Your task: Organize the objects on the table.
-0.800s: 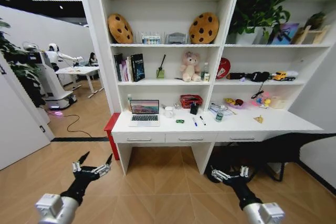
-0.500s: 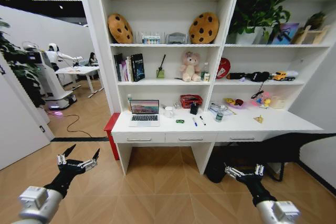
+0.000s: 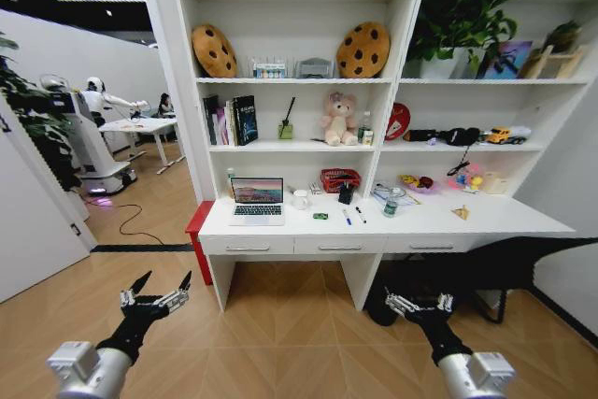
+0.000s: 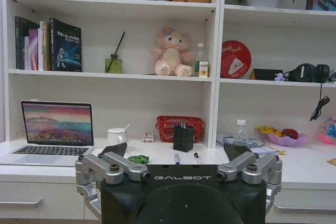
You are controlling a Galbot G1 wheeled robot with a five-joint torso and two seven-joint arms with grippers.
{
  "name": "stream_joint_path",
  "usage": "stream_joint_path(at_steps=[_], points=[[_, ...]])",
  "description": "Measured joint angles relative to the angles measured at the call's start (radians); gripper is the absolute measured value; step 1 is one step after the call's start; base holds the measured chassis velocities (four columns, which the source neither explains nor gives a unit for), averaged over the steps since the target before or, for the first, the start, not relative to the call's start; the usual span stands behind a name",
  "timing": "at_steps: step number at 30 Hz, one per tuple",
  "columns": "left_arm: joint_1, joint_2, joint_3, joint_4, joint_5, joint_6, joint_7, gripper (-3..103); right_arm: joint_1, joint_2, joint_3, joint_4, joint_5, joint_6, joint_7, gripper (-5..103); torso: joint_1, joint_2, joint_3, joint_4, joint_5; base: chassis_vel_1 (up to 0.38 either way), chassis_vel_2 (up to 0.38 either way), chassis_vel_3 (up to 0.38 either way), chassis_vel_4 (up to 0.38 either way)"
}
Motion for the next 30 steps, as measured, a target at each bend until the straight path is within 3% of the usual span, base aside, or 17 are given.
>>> stream_joint_path(at_steps=[17,24,30], points=[[0.009,-0.003,0.015,-0.012,0.007,0.009,0.000,99,-0.005,0.032,-0.015,0.008,0.020,-0.028,0.008,100,0.000,0.000,0.000,0.0000,0.0000,0.000,0.000,0.000,0.000],[0.017,0.000,0.036,-0.013,0.069,0.004,0.019,99,-0.003,0.037,-0.018,-0.005,0.036,-0.011,-0.009,100,0.000,0.000,0.000,-0.0001,0.0000,0.000,0.000,0.000,0.000],[0.019,0.003,0.032,-0.013,0.072,0.002,0.021,99,-0.004,0.041,-0.018,-0.011,0.036,0.003,-0.009,100,0.000,0.000,0.000,-0.0002,0.0000,-0.034,0.032,0.038,-0.027]])
